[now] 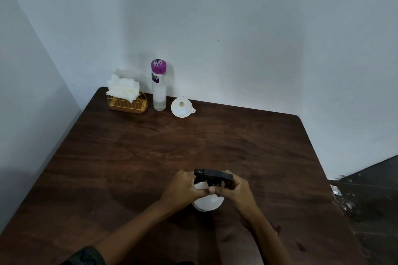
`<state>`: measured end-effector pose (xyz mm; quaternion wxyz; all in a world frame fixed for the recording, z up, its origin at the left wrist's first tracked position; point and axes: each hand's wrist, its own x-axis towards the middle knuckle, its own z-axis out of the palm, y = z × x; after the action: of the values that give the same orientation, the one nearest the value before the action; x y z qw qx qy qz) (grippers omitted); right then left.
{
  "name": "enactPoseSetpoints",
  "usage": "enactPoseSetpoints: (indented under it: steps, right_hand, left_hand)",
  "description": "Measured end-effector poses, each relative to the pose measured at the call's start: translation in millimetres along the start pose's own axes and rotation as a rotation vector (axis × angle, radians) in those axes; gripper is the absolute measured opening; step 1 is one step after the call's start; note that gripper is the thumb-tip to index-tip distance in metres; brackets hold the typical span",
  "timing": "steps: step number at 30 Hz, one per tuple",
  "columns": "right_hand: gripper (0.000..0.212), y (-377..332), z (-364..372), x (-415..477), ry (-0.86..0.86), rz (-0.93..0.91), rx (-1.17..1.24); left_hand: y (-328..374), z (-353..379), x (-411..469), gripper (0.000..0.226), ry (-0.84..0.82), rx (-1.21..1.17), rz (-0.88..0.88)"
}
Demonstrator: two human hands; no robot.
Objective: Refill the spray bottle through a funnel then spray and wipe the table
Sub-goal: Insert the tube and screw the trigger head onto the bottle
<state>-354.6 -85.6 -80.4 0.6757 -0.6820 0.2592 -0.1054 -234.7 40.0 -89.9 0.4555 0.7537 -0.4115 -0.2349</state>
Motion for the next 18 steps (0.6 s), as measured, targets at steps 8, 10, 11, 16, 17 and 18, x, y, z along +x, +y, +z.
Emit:
enactPoseSetpoints:
  steps: [8, 10, 11, 16, 17, 18]
  right_hand:
    - [0.032, 0.3, 0.8, 1.4, 0.041, -0.010, -0.005]
    - [0.030, -0.4, 1.3, 1.4, 0.050, -0.004, 0.000]
    - [0.030, -0.3, 1.7, 1.3, 0.063, -0.008, 0.001]
    - [0.030, -1.7, 8.3, -2.5, 0.149, -0.031, 0.003]
    - [0.029, -2.2, 9.1, -2.8, 0.157, -0.033, -0.004]
    - [0.028, -2.9, 9.4, -3.4, 0.161, -0.035, -0.010]
  left_hand:
    - [-6.4, 3.3, 2.8, 0.050, 0.011, 0.076, -0.014]
    - [-6.2, 4.0, 1.5, 0.047, 0.010, 0.067, -0.009]
    - [-6.5, 4.2, 1.4, 0.043, 0.009, 0.072, -0.013]
    - [-8.8, 4.3, 1.4, 0.033, 0.012, 0.075, -0.048]
    - [-8.1, 4.1, 1.0, 0.037, 0.009, 0.059, -0.049]
    - [-8.7, 4.5, 0.6, 0.040, 0.011, 0.051, -0.047]
